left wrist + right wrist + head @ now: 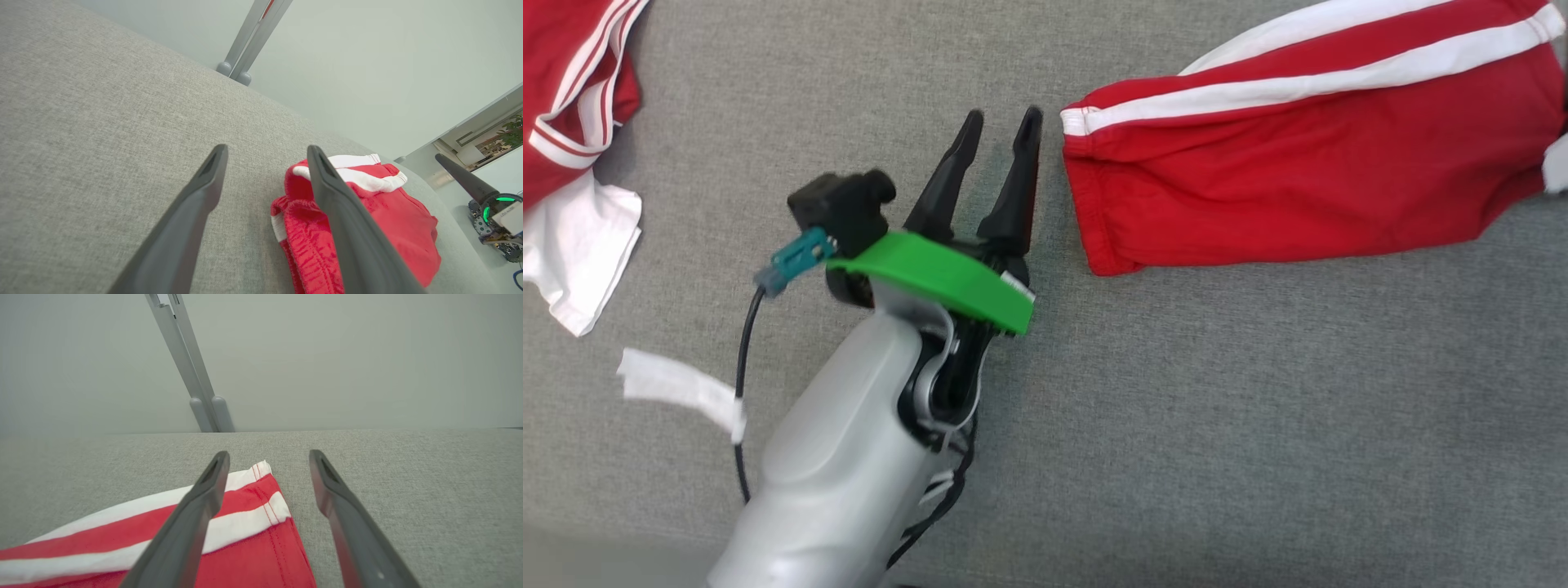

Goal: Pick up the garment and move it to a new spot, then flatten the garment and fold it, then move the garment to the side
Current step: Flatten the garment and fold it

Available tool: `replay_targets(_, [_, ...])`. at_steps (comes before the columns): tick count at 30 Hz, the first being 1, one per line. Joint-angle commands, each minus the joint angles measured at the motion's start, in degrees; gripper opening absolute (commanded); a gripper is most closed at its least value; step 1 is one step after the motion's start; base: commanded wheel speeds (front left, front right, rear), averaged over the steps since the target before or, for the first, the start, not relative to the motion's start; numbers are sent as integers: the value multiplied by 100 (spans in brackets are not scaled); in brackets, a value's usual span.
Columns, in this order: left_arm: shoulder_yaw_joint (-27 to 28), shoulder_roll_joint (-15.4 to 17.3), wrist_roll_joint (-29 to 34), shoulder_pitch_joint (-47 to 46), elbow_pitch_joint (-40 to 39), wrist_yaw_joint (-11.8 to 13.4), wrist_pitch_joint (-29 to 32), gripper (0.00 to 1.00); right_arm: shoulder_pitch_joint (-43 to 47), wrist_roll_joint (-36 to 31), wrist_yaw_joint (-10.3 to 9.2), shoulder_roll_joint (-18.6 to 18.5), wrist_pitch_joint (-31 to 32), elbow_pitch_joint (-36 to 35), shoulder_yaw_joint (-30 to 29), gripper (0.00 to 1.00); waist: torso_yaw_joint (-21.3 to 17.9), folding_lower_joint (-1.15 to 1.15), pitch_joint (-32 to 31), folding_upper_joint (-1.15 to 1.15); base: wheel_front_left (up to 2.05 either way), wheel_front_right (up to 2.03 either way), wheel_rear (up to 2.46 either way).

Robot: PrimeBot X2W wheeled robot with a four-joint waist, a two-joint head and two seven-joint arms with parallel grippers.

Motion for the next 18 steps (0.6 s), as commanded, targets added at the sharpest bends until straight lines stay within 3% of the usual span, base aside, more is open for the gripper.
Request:
replay_targets(1, [57,144,214,195,-87,-7,-79,100,228,-66,-8,-168,16,-96,150,100,-106,0,-117,0,0,0,0])
replay_targets(8, [789,168,1602,1376,-1043,138,-136,100,841,-317,-8,-727,506,-179,582,100,-113,0,-355,0,0,0,0])
replay_targets(12, [1223,2,2495,2119,-1542,-26,-140,100,730,-296,-8,-819,984,-78,643,100,79,0,-264,0,0,0,0])
replay_targets(18, [1564,-84,2911,2480,-1811,-283,-140,100,495,-631,-8,-949,1315,309,570,100,383,0,-46,0,0,0,0])
